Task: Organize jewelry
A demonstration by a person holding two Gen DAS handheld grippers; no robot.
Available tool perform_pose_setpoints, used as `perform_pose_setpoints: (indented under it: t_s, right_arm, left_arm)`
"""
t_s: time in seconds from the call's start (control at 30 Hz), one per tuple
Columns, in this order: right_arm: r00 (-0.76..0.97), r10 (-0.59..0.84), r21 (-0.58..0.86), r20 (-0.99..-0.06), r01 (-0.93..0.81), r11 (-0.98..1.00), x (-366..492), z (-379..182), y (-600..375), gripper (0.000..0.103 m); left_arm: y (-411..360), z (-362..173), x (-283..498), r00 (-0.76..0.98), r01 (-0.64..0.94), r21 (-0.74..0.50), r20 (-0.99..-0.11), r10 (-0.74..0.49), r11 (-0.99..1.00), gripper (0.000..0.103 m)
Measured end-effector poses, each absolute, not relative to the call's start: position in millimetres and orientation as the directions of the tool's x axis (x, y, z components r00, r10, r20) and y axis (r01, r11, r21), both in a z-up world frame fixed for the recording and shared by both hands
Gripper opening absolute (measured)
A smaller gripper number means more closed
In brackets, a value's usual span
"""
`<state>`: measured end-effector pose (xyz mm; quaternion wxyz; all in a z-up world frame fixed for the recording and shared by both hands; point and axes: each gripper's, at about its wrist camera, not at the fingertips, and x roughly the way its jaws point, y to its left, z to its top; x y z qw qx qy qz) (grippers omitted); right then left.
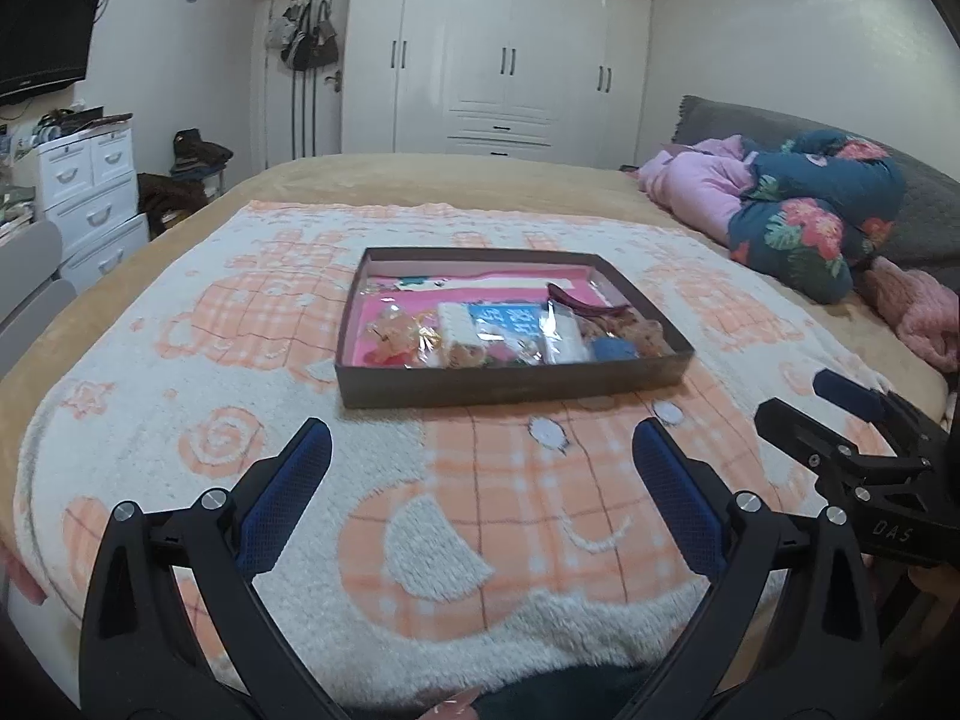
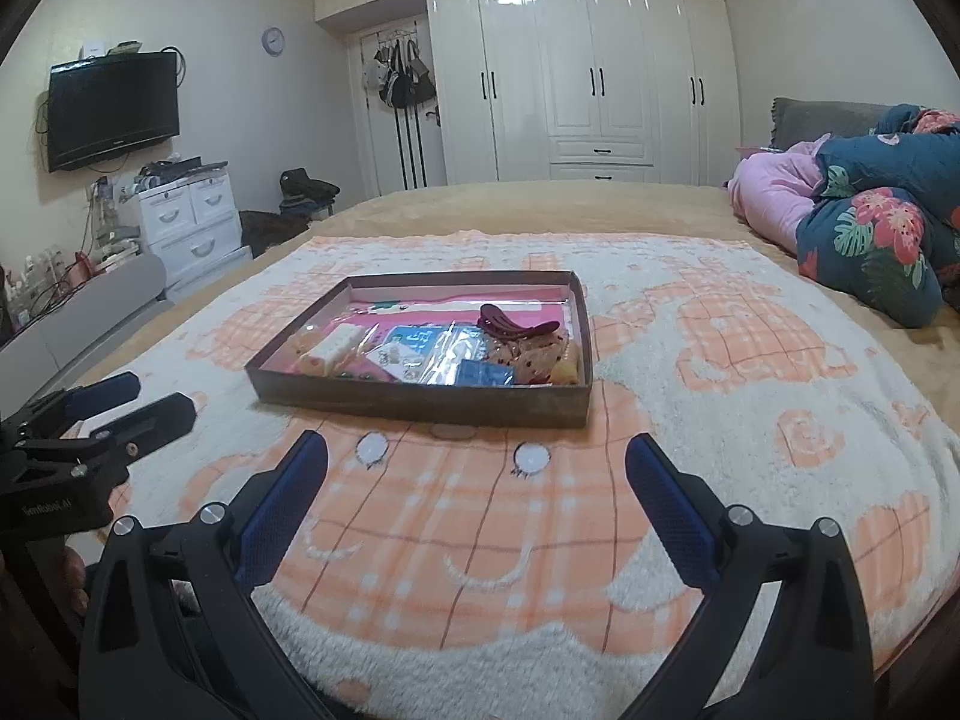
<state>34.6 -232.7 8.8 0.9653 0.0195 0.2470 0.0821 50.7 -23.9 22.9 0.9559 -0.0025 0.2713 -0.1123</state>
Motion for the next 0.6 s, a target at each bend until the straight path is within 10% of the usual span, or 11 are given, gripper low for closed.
perform_pose_setpoints:
  t_s: [0.6]
  right_arm:
    - [0.886, 0.136, 0.076, -0.444, -0.114, 0.991, 6.1, -2.2, -238.6, 0.097]
  left_arm:
    - [-25.0, -6.8, 29.6, 0.816, 0.191, -0.082, -0.541, -0.205, 0.978, 0.092]
